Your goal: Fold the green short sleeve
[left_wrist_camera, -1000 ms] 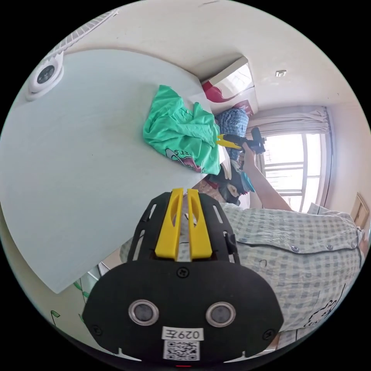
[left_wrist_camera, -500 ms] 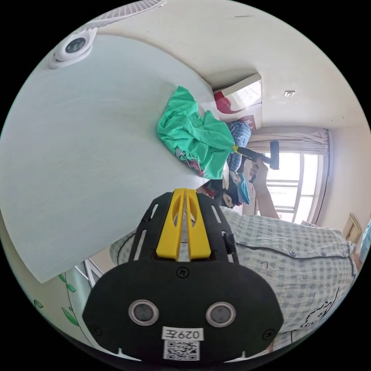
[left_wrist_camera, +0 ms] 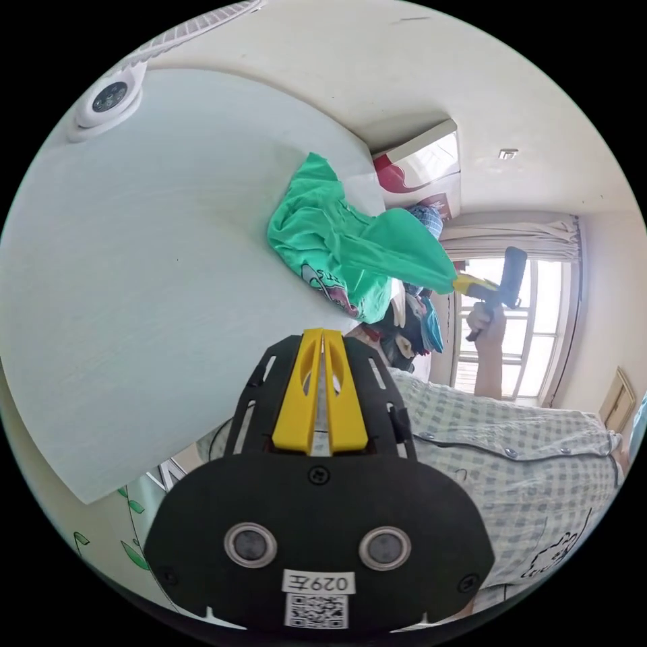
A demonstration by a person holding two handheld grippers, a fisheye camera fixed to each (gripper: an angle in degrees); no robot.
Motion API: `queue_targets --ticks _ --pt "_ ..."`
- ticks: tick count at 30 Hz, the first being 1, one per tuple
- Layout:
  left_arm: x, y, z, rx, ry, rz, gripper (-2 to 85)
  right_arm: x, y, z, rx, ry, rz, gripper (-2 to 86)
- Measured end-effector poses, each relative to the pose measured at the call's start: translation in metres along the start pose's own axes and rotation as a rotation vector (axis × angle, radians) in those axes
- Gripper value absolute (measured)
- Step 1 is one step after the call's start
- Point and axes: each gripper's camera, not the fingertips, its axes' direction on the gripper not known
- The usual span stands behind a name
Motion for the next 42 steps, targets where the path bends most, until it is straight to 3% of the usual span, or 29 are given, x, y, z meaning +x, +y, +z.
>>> queue_targets --ticks 5,9,13,15,18,21,27,32,36,42 --pt "0.008 -0.018 -0.01 0.059 -0.011 -0.031 -1.0 -0.017 -0.046 0.076 -0.263 -0.405 -0.271 0.6" --pt "0.022 -0.042 -0.019 0.073 -0.048 -0.023 -1.0 0.011 -0.064 0.069 -0.279 -0.592 -0.238 3.0" --pt "0.051 -0.076 -0.016 0.046 -0.151 0.044 -1.0 0.068 -0.055 0.015 -0.095 -0.326 -0.002 0.6" --pt "0.076 -0.11 0.0 -0.01 -0.192 0.111 -1.0 0.114 -0.04 -0.019 0.047 -0.121 0.242 -0.1" --pt "0.103 -0.154 0.036 -0.081 -0.195 0.19 -1.0 0.174 -0.016 -0.042 0.216 -0.012 0.6 -0.4" --pt "0.119 -0.19 0.085 -0.217 -0.266 0.197 -1.0 0.212 -0.016 -0.036 0.17 0.131 0.773 -0.4" --pt "0.14 -0.207 0.124 -0.306 -0.527 0.226 -1.0 0.236 -0.065 -0.009 -0.117 0.499 0.741 -0.4" --pt "0.126 -0.215 0.11 -0.218 -0.377 0.096 -1.0 0.249 -0.118 -0.014 -0.189 0.592 0.588 -0.5" --pt "0.13 -0.232 0.09 -0.111 -0.495 0.055 -1.0 0.274 -0.177 -0.037 -0.171 0.607 0.467 -0.4" --pt "0.124 -0.265 0.06 -0.038 -0.524 -0.05 -0.9 0.316 -0.266 -0.076 -0.181 0.58 0.407 -0.3"
